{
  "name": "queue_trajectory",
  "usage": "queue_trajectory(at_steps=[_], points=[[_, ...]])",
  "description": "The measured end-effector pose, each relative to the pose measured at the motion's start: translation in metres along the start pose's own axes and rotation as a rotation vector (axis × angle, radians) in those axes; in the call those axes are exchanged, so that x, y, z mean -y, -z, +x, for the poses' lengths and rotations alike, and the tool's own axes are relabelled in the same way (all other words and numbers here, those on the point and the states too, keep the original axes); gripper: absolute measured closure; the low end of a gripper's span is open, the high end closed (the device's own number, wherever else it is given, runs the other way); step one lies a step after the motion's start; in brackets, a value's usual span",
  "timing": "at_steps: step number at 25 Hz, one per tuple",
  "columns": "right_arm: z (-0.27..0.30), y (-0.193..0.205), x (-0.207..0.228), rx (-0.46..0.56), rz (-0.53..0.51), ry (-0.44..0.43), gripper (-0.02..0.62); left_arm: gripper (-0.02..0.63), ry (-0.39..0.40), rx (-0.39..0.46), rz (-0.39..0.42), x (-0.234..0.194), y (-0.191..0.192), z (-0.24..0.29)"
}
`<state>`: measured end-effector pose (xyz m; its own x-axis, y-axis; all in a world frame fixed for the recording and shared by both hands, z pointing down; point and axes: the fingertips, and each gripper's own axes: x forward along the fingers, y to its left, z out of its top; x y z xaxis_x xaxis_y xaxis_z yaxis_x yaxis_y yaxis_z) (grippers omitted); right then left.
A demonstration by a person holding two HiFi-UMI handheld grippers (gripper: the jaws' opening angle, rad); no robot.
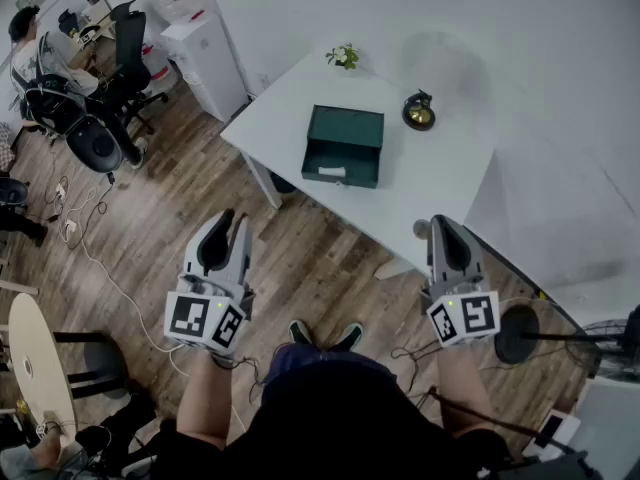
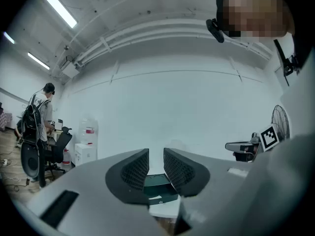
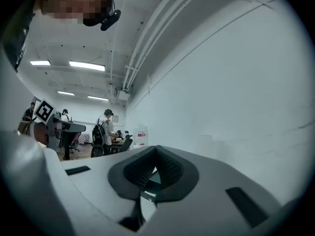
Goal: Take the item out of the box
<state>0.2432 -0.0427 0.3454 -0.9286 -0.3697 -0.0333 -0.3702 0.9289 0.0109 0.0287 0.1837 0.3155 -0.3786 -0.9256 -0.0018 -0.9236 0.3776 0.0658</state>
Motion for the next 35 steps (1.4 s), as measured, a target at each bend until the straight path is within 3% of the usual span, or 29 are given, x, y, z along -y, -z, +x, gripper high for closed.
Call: queue_trajectory(at_steps=[11,16,22,28,35], points=[[0.011,-0.004,-0.004,0.025,0.024,-0.014,0.589,0.522,-0.012,-0.012,0.024,-0.012,0.000,0.004],[0.019,-0.004,0.007,0.034,0.030,-0.041,0.549,0.525,-0.049,-0.032,0.042,-0.019,0.009,0.012],[0.047,-0.004,0.015,0.042,0.006,-0.041,0.548,0.526,-0.048,-0.050,0.073,-0.046,0.019,0.039],[0.101,0.005,0.001,0.004,-0.011,-0.002,0.548,0.526,0.031,-0.082,0.067,-0.091,0.031,0.080],[0.169,0.015,-0.030,-0.040,-0.011,0.099,0.548,0.526,0.148,-0.118,0.036,-0.167,0.052,0.132]])
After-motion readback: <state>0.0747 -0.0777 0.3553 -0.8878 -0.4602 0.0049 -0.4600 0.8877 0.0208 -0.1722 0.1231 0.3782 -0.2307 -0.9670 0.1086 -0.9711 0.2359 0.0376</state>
